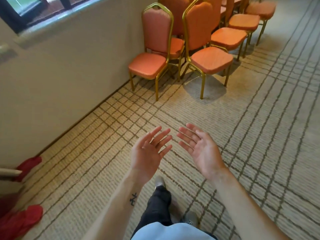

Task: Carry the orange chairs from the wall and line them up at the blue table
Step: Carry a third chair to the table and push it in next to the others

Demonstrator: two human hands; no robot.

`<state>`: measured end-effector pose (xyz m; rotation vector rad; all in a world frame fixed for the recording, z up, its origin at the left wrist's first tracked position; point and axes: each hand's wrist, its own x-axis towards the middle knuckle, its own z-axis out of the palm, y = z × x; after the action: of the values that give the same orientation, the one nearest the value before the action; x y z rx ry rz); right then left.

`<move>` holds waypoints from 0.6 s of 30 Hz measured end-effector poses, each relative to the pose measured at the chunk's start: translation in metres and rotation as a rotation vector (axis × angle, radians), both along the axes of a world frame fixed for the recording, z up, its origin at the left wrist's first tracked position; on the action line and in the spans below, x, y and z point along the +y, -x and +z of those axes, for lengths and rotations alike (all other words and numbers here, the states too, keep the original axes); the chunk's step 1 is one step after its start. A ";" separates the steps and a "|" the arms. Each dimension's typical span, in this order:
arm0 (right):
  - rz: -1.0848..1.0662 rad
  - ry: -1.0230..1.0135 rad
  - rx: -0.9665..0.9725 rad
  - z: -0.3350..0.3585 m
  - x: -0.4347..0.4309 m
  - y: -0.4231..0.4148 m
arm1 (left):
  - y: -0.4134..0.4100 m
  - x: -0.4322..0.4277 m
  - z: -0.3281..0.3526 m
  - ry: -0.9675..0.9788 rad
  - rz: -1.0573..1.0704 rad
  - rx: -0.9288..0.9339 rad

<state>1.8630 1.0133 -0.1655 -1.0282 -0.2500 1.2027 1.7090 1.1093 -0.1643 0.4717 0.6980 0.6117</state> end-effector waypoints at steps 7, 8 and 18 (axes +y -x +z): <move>-0.002 0.064 -0.042 -0.013 0.133 -0.056 | -0.056 0.136 -0.025 0.015 0.012 -0.058; -0.004 0.068 -0.055 -0.011 0.154 -0.064 | -0.064 0.156 -0.026 0.020 0.010 -0.064; -0.026 0.103 -0.149 0.012 0.325 -0.116 | -0.130 0.328 -0.004 -0.027 -0.068 -0.075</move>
<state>1.9788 1.3383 -0.1530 -1.2097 -0.2924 1.1261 1.8385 1.4373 -0.1679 0.4932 0.6011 0.5721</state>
